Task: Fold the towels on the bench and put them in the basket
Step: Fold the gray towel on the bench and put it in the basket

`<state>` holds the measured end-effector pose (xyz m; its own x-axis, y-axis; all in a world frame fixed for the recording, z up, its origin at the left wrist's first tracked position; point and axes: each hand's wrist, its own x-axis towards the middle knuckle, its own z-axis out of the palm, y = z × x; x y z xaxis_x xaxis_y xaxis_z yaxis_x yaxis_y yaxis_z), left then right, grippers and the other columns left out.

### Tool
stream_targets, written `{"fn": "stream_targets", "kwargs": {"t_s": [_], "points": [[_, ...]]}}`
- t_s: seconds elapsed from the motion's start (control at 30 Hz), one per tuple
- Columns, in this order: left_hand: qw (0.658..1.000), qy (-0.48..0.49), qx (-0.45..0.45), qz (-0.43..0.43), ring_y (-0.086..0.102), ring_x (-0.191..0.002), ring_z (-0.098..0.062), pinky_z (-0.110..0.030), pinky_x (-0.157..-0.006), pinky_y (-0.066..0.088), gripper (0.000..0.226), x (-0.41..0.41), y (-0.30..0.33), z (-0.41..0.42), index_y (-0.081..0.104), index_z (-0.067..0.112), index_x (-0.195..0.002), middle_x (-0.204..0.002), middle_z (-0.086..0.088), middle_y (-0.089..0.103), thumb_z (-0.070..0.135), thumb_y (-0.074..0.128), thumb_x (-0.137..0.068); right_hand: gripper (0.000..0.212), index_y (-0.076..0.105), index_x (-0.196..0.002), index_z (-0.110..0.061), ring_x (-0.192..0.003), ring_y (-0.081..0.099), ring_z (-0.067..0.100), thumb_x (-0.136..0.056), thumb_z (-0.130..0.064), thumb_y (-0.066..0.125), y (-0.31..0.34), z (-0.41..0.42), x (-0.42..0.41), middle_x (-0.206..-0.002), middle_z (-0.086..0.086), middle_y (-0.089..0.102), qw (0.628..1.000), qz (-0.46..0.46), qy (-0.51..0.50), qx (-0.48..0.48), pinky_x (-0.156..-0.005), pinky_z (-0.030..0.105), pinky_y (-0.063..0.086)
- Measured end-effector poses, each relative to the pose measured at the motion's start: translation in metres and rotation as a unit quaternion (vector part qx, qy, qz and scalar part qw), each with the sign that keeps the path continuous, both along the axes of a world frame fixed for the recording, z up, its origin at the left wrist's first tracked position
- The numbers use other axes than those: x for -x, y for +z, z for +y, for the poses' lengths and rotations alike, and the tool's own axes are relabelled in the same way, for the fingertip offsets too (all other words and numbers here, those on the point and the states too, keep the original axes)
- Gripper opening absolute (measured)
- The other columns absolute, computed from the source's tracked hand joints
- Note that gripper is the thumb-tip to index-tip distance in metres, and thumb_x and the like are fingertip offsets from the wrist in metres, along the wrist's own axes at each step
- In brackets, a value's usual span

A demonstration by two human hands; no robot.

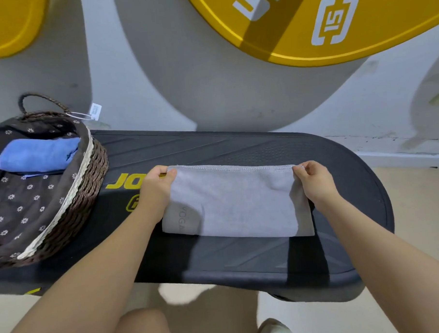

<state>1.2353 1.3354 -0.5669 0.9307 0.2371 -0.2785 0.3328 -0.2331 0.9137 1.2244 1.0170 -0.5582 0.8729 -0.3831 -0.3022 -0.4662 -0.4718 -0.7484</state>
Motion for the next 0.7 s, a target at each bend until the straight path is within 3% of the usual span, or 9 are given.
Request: {"fn": "stream_targets", "kwargs": {"t_s": [0.13,0.23,0.33,0.4,0.5,0.7], "points": [[0.994,0.018,-0.098,-0.036,0.035,-0.059,-0.014,-0.027,-0.056,0.03,0.017,-0.015,-0.01,-0.01,0.052,0.005,-0.083,-0.063,0.001,0.041,0.019,0.051,-0.093,0.025,0.059,-0.103,-0.01,-0.089,0.056,0.023,-0.095,-0.031,0.048,-0.002,0.0,-0.013,-0.089,0.004,0.06,0.999,-0.007,0.012,0.029,-0.073,0.03,0.039],[0.987,0.007,-0.156,-0.037,0.037,-0.059,-0.015,-0.031,-0.057,0.031,0.02,-0.022,-0.016,-0.01,0.05,0.005,-0.08,-0.061,0.003,0.042,0.021,0.051,-0.092,0.018,0.051,-0.106,-0.03,-0.069,0.047,0.011,-0.09,-0.035,0.057,-0.002,-0.003,-0.007,-0.074,-0.007,0.049,0.995,-0.02,0.093,0.018,-0.062,0.028,0.037],[0.978,-0.01,-0.204,-0.042,0.039,-0.055,-0.012,-0.028,-0.054,0.031,0.022,-0.024,-0.017,-0.01,0.047,0.006,-0.078,-0.059,0.002,0.043,0.022,0.048,-0.094,0.003,0.059,-0.088,-0.02,-0.062,0.043,0.011,-0.089,-0.022,0.06,0.0,-0.008,-0.009,-0.067,-0.007,0.048,0.989,-0.014,0.137,0.048,-0.056,0.023,0.034],[0.972,-0.017,-0.231,-0.041,0.04,-0.054,-0.013,-0.026,-0.052,0.031,0.024,-0.024,-0.017,-0.012,0.045,0.006,-0.079,-0.058,0.001,0.044,0.024,0.047,-0.095,0.009,0.06,-0.082,-0.015,-0.066,0.047,0.012,-0.09,-0.018,0.056,0.0,-0.009,-0.014,-0.071,-0.003,0.055,0.991,-0.011,0.122,0.05,-0.057,0.022,0.036],[0.963,-0.02,-0.266,-0.032,0.044,-0.059,-0.024,-0.032,-0.054,0.032,0.025,-0.023,-0.017,-0.015,0.047,0.004,-0.083,-0.062,-0.006,0.049,0.026,0.044,-0.096,0.012,0.06,-0.088,-0.009,-0.079,0.055,0.018,-0.093,-0.017,0.052,-0.004,-0.005,-0.017,-0.083,0.003,0.061,0.992,-0.024,0.086,0.085,-0.061,0.026,0.04],[0.916,-0.053,-0.397,-0.028,0.055,-0.071,-0.038,-0.038,-0.058,0.038,0.022,-0.01,-0.011,-0.021,0.04,0.006,-0.101,-0.079,-0.02,0.06,0.028,0.036,-0.099,0.018,0.058,-0.104,-0.004,-0.085,0.057,0.027,-0.095,-0.018,0.049,-0.011,0.0,-0.015,-0.088,0.01,0.061,0.984,-0.055,0.07,0.153,-0.069,0.034,0.044]]}}
